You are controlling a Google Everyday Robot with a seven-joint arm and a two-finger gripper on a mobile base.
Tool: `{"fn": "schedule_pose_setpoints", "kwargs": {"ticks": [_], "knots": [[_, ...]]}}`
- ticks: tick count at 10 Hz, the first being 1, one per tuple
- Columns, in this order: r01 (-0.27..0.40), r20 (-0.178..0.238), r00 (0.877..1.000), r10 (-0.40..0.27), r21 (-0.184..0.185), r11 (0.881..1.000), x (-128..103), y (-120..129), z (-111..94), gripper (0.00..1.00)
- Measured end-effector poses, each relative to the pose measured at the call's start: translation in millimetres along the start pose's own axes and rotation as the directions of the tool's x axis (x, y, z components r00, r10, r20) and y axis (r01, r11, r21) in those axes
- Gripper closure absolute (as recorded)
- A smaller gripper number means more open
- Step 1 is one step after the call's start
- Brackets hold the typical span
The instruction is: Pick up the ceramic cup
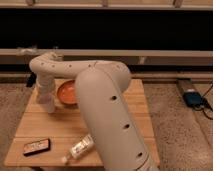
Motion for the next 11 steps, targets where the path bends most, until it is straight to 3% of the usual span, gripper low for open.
{"fn": "schedule_pose_setpoints", "kwargs": {"ticks": [7, 9, 11], "knots": [[-0.017, -0.018, 1.000, 0.016, -0.064, 0.998, -3, -5, -3, 0.35], [-0.025, -0.020, 1.000, 0.024, -0.063, 0.998, -4, -8, -1, 0.35], [-0.030, -0.015, 0.999, 0.029, -0.031, 0.999, -4, -11, 3, 0.35]]}}
